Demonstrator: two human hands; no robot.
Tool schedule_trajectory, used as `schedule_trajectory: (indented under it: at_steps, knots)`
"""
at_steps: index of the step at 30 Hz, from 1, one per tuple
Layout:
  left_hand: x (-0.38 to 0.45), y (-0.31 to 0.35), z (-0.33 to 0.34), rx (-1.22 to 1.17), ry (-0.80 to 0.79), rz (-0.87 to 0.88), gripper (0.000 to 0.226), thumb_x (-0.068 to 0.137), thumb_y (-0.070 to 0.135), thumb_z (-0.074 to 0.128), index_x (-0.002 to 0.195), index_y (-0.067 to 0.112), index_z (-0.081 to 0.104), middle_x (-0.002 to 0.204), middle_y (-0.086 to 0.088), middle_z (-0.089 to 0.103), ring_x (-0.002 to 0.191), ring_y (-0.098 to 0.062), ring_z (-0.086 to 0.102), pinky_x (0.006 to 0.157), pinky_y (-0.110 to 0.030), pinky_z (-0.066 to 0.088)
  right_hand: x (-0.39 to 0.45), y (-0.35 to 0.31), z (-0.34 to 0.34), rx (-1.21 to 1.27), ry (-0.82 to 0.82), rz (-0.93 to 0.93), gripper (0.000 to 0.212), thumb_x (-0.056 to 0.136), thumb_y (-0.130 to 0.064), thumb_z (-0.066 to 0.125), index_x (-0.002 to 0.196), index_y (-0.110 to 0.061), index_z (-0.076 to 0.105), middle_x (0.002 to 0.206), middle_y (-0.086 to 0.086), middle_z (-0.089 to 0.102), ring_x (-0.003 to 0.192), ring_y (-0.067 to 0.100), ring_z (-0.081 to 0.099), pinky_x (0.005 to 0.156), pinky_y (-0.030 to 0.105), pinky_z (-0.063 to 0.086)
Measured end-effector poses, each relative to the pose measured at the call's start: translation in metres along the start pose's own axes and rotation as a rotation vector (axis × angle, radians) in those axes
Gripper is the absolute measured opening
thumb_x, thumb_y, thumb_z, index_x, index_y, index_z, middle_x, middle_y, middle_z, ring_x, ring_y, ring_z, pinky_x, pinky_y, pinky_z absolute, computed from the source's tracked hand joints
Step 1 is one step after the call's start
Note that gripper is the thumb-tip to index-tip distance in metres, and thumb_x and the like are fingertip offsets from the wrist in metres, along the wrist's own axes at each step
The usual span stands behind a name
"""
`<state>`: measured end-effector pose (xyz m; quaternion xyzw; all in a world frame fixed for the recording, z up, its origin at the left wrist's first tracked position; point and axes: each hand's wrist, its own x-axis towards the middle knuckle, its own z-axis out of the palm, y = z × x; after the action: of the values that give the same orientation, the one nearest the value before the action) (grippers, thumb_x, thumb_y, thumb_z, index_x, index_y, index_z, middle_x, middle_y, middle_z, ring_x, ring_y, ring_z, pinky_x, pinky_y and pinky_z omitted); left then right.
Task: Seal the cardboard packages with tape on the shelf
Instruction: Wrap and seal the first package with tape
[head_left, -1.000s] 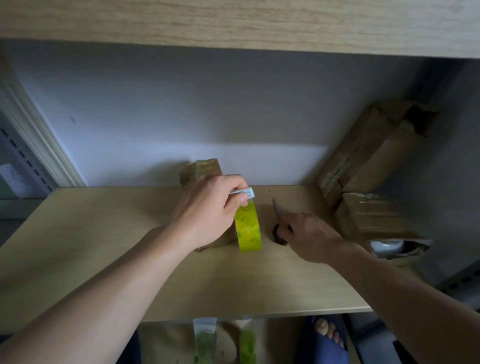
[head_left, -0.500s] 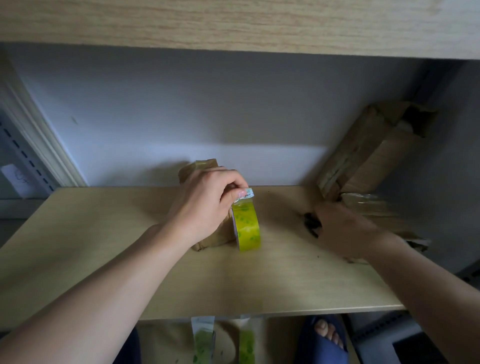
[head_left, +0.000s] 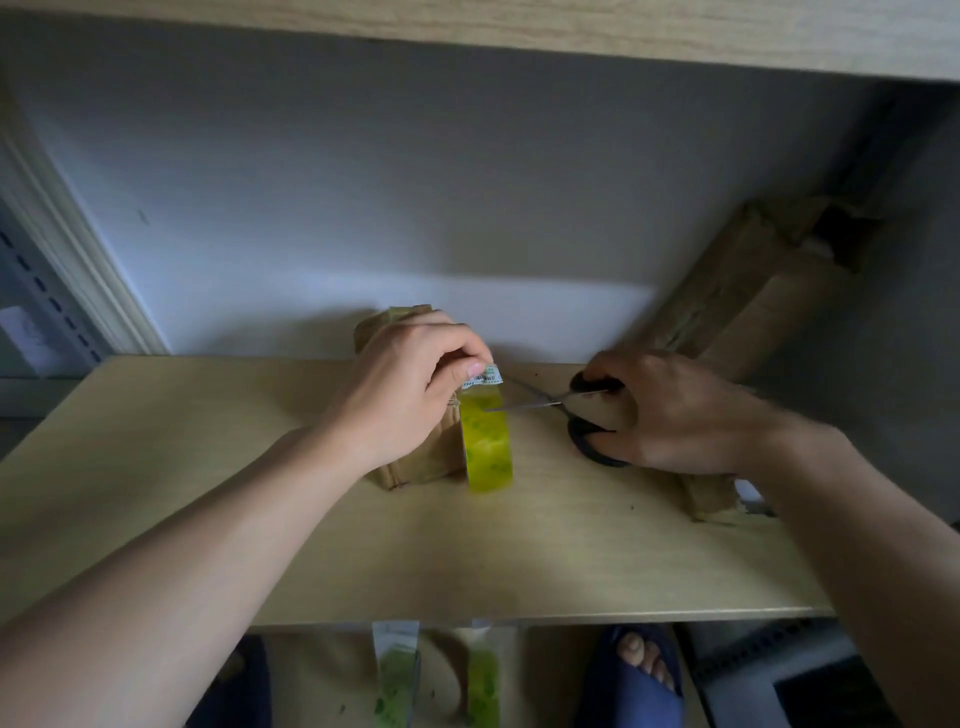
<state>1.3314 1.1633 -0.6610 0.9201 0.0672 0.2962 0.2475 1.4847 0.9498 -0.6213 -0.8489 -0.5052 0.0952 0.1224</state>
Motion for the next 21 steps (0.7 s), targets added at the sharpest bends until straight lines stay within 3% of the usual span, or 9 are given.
schedule_trajectory:
  at_steps: [3, 8, 15, 18, 21]
  knots:
    - [0.0, 0.003, 0.0, 0.002, -0.009, -0.009, 0.01, 0.094, 0.015, 0.069, 0.092, 0.021, 0.077, 0.083, 0.017, 0.062, 0.082, -0.001, 0.057, 0.073, -0.018, 0.04, 0.012, -0.012, 0.005, -0.063, 0.061, -0.015, 0.044, 0.078, -0.061, 0.07, 0.114, -0.037, 0.063, 0.097, -0.018, 0.058, 0.085, 0.004, 0.055, 0.071, 0.022, 0.042]
    - [0.0, 0.004, 0.0, 0.014, -0.004, -0.011, 0.012, 0.094, 0.013, 0.069, 0.091, 0.021, 0.076, 0.081, 0.018, 0.06, 0.08, 0.002, 0.056, 0.07, -0.012, 0.037, 0.018, -0.023, 0.003, -0.076, 0.083, -0.011, 0.041, 0.072, -0.063, 0.071, 0.104, -0.037, 0.068, 0.086, -0.018, 0.059, 0.078, 0.002, 0.055, 0.071, 0.031, 0.052]
    - [0.0, 0.004, 0.001, -0.007, -0.01, -0.014, 0.011, 0.095, 0.015, 0.069, 0.091, 0.023, 0.076, 0.084, 0.013, 0.067, 0.082, -0.004, 0.06, 0.073, -0.023, 0.045, 0.01, -0.026, -0.006, -0.037, 0.051, -0.011, 0.022, 0.073, -0.053, 0.072, 0.072, -0.038, 0.056, 0.073, -0.014, 0.059, 0.069, 0.003, 0.054, 0.057, 0.024, 0.039]
    - [0.001, 0.007, 0.001, -0.021, -0.017, 0.003, 0.009, 0.095, 0.018, 0.07, 0.092, 0.024, 0.077, 0.084, 0.014, 0.069, 0.083, -0.004, 0.062, 0.073, -0.023, 0.046, 0.006, -0.024, -0.011, -0.007, 0.027, -0.003, 0.02, 0.067, -0.055, 0.062, 0.075, -0.037, 0.058, 0.073, -0.012, 0.061, 0.069, 0.007, 0.056, 0.059, 0.027, 0.044]
    - [0.003, 0.013, 0.002, -0.006, -0.026, 0.023, 0.008, 0.095, 0.021, 0.071, 0.093, 0.026, 0.077, 0.085, 0.012, 0.071, 0.084, -0.007, 0.063, 0.078, -0.033, 0.05, 0.001, -0.019, -0.015, 0.003, -0.005, -0.01, 0.015, 0.073, -0.049, 0.068, 0.075, -0.039, 0.058, 0.075, -0.01, 0.063, 0.07, 0.01, 0.059, 0.061, 0.031, 0.05]
